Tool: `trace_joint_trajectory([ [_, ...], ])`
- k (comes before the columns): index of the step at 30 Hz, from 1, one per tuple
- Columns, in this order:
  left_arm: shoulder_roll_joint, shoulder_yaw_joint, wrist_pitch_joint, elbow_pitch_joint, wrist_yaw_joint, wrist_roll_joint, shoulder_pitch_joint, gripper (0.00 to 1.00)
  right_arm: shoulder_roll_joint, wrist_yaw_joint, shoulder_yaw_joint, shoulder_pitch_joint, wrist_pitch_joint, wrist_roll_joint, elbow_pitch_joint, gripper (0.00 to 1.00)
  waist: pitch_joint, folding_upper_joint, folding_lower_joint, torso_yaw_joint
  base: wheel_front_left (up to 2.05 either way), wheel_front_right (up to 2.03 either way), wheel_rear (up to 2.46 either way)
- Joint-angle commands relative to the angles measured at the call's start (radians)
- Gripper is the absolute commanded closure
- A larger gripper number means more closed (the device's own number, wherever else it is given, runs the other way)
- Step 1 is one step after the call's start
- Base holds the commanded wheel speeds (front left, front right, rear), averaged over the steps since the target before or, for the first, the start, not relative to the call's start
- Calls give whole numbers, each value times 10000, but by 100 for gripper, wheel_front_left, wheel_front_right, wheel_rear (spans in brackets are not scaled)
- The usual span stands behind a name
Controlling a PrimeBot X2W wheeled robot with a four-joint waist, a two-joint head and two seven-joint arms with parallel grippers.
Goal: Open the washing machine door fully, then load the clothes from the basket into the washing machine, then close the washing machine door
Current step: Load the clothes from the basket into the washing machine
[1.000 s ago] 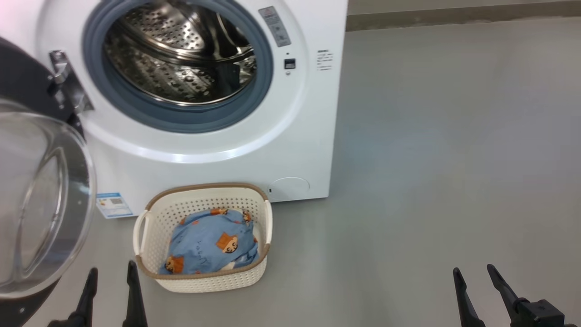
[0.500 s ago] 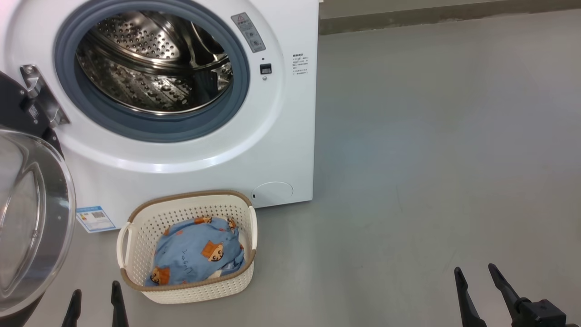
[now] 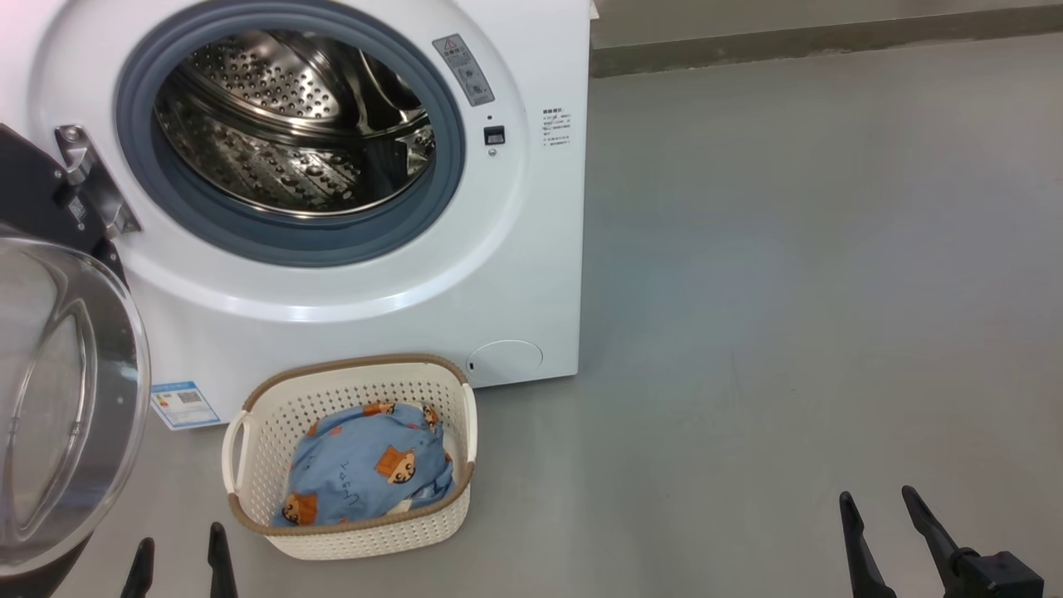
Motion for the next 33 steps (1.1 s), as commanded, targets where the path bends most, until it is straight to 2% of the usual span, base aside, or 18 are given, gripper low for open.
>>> trace_joint_trajectory([
  [1, 130, 290, -55, -201, -15, 43, -193, 0, -131, 16, 222, -123, -118, -62, -250, 0, 0, -1, 0, 16, 0, 0, 0],
  [21, 129, 374, -55, -151, 104, -44, -259, 0, -131, 16, 236, -141, -118, 12, -265, 0, 130, -1, 0, 186, 8, -8, 0],
  [33, 129, 498, -55, -119, 131, -25, -309, 0, -131, 16, 257, -193, -118, 85, -251, 0, 281, -1, 0, 216, 146, -146, 0],
])
